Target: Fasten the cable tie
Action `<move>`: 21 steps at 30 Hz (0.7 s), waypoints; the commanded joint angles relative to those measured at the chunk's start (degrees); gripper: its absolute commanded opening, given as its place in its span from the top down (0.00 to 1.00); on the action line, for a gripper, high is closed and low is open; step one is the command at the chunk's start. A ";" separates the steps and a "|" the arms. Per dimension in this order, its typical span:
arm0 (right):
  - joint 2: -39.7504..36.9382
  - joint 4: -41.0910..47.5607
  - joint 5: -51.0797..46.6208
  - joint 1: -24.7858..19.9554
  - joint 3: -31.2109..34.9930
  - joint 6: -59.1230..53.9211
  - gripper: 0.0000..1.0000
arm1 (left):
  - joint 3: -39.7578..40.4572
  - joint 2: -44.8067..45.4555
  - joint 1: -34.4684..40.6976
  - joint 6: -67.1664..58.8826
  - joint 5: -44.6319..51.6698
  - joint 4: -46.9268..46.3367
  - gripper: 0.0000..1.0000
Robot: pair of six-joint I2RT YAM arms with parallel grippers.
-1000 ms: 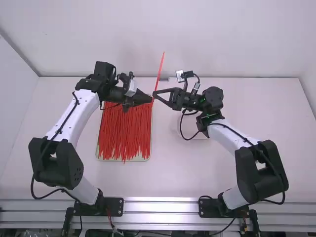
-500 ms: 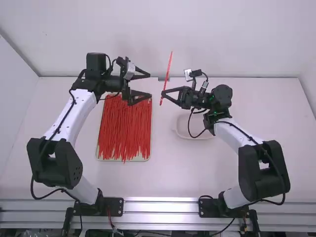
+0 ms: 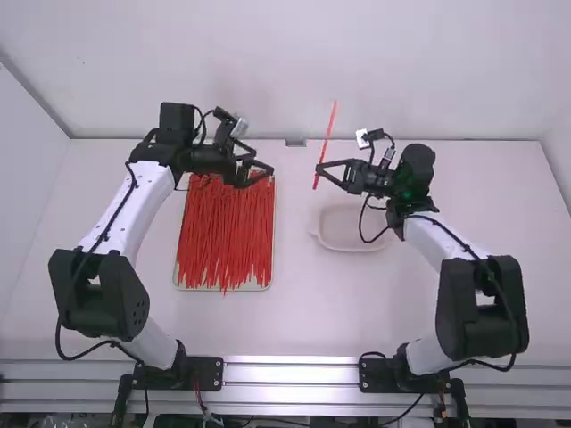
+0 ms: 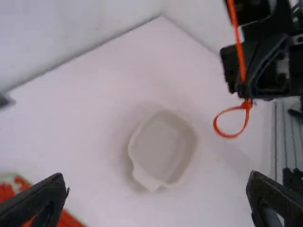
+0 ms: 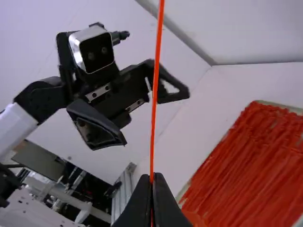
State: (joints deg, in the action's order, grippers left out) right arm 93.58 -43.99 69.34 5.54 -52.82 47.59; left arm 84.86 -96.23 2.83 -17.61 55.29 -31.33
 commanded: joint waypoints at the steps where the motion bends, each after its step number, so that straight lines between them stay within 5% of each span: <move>1: -0.26 1.64 -0.39 -0.92 -1.51 -6.88 1.00 | 1.01 0.66 -0.24 1.86 -5.14 -2.47 0.01; 7: -0.26 5.90 -1.73 -3.82 -1.51 -11.52 1.00 | 1.01 0.66 -0.13 6.62 -16.31 -7.98 0.00; 21: -0.26 7.13 -7.23 -10.54 -1.55 -15.89 1.00 | 1.01 1.20 -0.66 5.79 -17.62 -9.46 0.01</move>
State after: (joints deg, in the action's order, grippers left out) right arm 93.58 -37.41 64.34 -4.12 -52.82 34.48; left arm 84.86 -96.20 2.57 -11.79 37.89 -40.56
